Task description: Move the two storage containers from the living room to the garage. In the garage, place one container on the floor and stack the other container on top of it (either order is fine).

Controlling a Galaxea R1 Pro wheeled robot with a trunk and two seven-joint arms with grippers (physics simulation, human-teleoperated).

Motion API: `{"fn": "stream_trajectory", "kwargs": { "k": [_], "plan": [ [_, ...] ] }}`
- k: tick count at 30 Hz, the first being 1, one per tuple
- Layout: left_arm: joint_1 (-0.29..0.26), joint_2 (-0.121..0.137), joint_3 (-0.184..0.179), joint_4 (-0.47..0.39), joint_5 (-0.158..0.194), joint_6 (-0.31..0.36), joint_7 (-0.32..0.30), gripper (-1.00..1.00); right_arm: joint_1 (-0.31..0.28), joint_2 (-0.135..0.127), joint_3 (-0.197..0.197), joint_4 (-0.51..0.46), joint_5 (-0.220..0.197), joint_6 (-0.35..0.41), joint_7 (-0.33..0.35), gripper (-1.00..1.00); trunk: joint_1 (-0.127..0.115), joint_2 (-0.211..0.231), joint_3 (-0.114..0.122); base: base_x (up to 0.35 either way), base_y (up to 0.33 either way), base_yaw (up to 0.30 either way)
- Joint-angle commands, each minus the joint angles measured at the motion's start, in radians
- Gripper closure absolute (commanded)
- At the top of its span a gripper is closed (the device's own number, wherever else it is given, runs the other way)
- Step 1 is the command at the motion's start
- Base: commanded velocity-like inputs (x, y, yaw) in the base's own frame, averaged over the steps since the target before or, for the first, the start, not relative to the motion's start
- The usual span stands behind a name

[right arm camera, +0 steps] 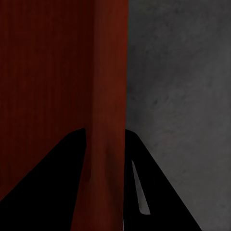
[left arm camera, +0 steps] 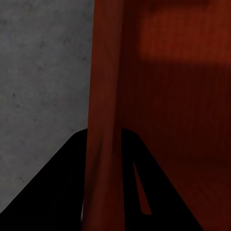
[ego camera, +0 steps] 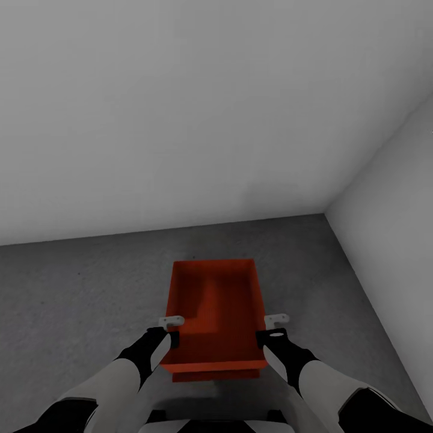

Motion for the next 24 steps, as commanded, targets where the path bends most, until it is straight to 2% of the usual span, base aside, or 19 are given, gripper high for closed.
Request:
{"fn": "stream_trajectory", "kwargs": {
  "k": [1,10,24],
  "plan": [
    [0.0,0.007,-0.018,-0.005,-0.031,-0.034,0.032,1.0,-0.001,-0.001,0.009,0.008,-0.015,0.008,-0.01,1.0,0.004,-0.008,-0.004,0.0,0.0,0.0],
    [0.0,0.007,-0.018,-0.005,-0.031,-0.034,0.032,1.0,0.0,-0.001,0.009,0.008,-0.015,0.008,-0.01,1.0,0.038,-0.071,-0.032,0.0,0.0,0.0],
    [0.0,0.007,-0.019,-0.005,-0.031,-0.034,0.032,1.0,-0.001,-0.002,0.009,0.008,-0.015,0.008,-0.01,1.0,0.038,-0.071,-0.032,0.0,0.0,0.0]
  ]
}}
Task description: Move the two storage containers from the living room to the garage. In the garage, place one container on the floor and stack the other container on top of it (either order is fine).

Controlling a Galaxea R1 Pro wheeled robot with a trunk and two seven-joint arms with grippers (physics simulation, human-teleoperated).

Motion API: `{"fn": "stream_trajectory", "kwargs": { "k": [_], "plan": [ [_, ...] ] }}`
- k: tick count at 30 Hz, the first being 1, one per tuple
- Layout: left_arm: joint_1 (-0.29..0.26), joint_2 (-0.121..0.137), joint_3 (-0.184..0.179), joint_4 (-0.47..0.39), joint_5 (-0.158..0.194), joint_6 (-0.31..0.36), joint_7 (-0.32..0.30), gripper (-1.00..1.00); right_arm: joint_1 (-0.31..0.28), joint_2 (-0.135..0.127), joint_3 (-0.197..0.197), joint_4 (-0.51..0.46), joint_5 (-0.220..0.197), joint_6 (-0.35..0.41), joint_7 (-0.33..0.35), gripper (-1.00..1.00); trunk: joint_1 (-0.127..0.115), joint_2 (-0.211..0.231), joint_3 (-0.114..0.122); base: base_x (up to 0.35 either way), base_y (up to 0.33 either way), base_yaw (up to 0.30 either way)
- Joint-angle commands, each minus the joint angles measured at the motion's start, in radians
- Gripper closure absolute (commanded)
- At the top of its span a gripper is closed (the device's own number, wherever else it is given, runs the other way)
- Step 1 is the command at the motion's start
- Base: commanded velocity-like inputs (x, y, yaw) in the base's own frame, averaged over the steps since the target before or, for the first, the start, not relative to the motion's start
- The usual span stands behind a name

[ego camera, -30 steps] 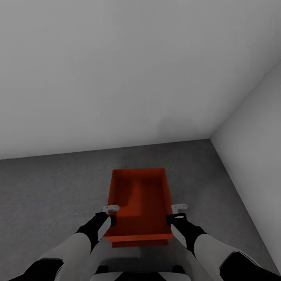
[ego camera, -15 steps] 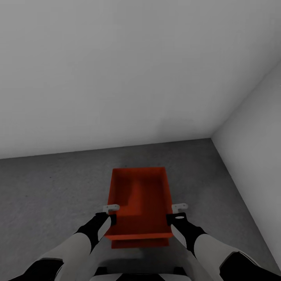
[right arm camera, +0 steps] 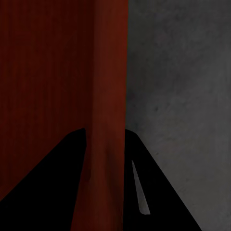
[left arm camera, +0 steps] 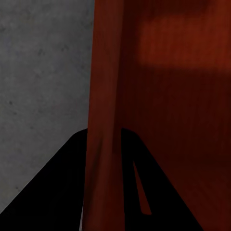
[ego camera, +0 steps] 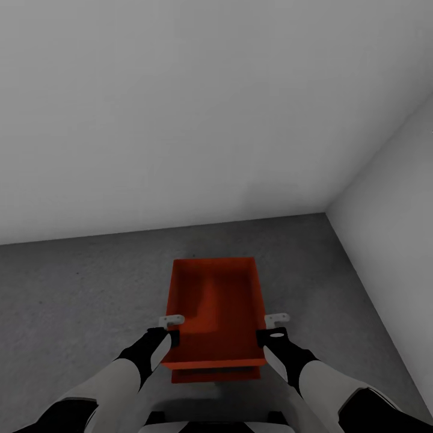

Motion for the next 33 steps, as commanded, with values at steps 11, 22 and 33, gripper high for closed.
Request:
{"fn": "stream_trajectory", "kwargs": {
  "k": [11,22,33],
  "plan": [
    [0.0,0.008,-0.016,-0.005,-0.029,-0.007,0.035,1.0,0.0,-0.001,0.01,0.003,-0.017,0.041,-0.01,1.0,0.0,0.0,-0.001,0.0,0.0,0.0],
    [0.0,0.009,-0.016,-0.005,-0.029,-0.007,0.035,1.0,0.0,-0.001,0.01,0.003,-0.017,0.041,-0.01,1.0,0.0,0.0,-0.001,0.0,0.0,0.0],
    [0.0,0.009,-0.016,-0.005,-0.029,-0.007,0.035,1.0,0.0,-0.001,0.01,0.003,-0.017,0.041,-0.01,1.0,0.0,0.0,-0.001,0.0,0.0,0.0]
  ]
}}
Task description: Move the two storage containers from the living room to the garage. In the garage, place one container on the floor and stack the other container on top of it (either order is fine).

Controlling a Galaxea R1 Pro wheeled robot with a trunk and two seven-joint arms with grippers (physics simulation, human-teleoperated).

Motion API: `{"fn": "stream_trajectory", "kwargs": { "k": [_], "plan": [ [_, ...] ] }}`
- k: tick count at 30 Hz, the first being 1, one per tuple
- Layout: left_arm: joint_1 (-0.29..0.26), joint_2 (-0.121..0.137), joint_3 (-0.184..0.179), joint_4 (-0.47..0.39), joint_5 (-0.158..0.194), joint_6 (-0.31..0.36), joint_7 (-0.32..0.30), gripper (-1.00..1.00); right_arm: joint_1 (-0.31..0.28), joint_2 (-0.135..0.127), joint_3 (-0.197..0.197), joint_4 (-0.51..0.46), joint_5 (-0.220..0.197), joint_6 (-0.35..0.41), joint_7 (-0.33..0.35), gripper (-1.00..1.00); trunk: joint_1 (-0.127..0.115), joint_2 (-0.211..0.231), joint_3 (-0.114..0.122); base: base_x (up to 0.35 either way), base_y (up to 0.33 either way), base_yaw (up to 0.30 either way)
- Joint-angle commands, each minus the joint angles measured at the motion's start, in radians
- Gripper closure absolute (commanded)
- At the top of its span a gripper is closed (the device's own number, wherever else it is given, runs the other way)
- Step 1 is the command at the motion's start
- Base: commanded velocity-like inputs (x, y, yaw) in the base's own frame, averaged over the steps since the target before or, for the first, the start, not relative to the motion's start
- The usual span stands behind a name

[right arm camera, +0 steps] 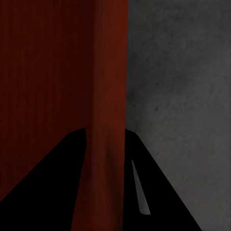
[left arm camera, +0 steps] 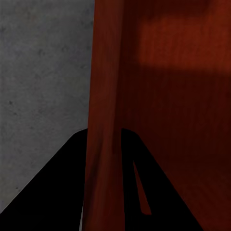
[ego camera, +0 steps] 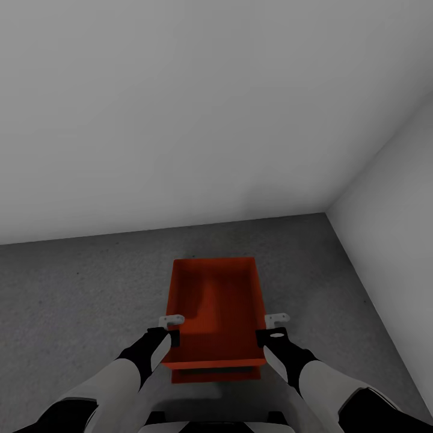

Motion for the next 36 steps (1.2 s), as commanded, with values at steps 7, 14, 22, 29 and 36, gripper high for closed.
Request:
{"fn": "stream_trajectory", "kwargs": {
  "k": [7,14,22,29,36],
  "plan": [
    [0.0,0.009,-0.014,-0.005,-0.029,-0.007,0.036,1.0,0.0,-0.002,0.01,0.001,-0.017,0.042,-0.01,1.0,0.0,0.0,-0.001,0.0,0.0,0.0],
    [0.0,0.01,-0.011,-0.005,-0.029,-0.007,0.036,1.0,0.0,-0.001,0.011,0.001,-0.016,0.041,-0.01,1.0,0.0,0.0,-0.001,0.0,0.0,0.0],
    [0.0,0.008,-0.015,-0.003,-0.029,-0.004,0.035,-1.0,0.0,0.001,0.012,0.0,-0.012,0.043,-0.008,-1.0,0.0,0.0,-0.001,0.0,0.0,0.0],
    [0.0,0.009,-0.016,-0.003,-0.03,-0.006,0.035,-1.0,0.0,0.001,0.013,0.001,-0.01,0.044,-0.008,-1.0,0.0,0.0,-0.001,0.0,0.0,0.0],
    [0.0,0.01,-0.016,-0.004,-0.031,-0.006,0.036,-1.0,0.0,0.001,0.013,0.001,-0.01,0.044,-0.008,-1.0,0.0,0.0,-0.001,0.0,0.0,0.0]
  ]
}}
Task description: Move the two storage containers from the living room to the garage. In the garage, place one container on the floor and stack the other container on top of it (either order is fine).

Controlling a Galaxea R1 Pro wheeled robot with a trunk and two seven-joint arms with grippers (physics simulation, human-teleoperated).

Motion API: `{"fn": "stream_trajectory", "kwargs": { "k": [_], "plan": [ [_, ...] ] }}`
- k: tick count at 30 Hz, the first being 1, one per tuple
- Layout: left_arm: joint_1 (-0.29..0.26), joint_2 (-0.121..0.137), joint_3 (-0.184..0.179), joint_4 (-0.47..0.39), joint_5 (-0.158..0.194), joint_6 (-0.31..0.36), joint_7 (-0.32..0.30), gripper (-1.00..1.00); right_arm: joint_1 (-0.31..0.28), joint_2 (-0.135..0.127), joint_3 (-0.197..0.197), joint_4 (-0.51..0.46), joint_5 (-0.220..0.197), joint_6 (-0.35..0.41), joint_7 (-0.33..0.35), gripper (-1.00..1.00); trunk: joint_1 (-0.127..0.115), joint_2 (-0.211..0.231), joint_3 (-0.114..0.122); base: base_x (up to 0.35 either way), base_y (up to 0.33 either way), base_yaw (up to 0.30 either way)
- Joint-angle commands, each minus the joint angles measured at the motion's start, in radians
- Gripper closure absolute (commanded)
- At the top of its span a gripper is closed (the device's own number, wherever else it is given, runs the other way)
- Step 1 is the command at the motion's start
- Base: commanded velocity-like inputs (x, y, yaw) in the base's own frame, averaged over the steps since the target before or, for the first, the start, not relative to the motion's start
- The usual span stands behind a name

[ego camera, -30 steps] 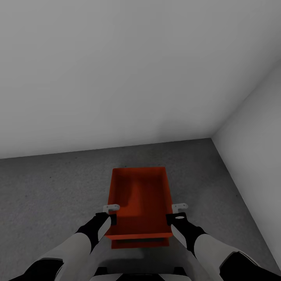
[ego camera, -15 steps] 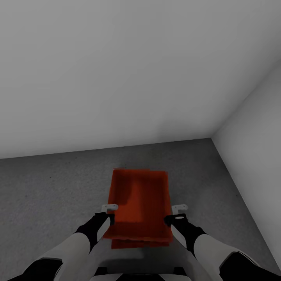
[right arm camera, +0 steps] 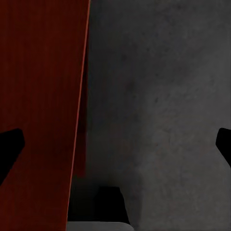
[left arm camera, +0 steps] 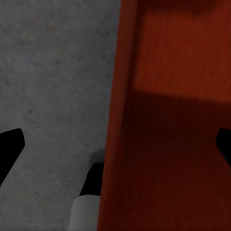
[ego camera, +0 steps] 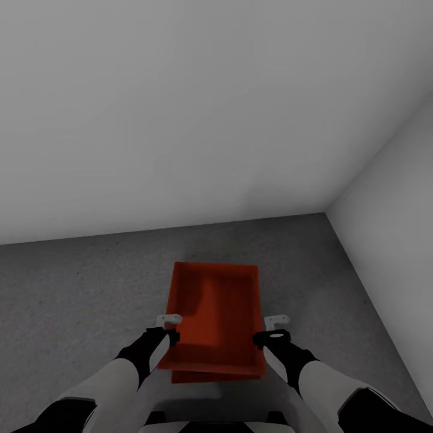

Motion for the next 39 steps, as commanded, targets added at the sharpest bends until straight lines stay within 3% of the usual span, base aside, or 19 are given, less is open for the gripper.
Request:
{"fn": "stream_trajectory", "kwargs": {
  "k": [1,34,39],
  "plan": [
    [0.0,0.0,-0.002,-0.002,0.009,0.005,0.006,-1.0,0.0,0.0,0.008,-0.002,-0.006,0.007,-0.006,-1.0,0.0,0.0,-0.001,0.0,0.0,0.0],
    [0.0,0.0,0.0,-0.003,0.01,0.003,0.006,-1.0,0.0,-0.002,0.008,-0.002,-0.006,0.005,-0.008,-1.0,0.0,0.0,-0.001,-0.01,0.0,0.0],
    [0.0,0.0,0.003,-0.003,0.01,0.006,0.002,-1.0,0.0,-0.002,0.008,-0.002,-0.006,0.005,-0.008,-1.0,0.0,0.0,-0.001,-0.214,0.0,0.0]
  ]
}}
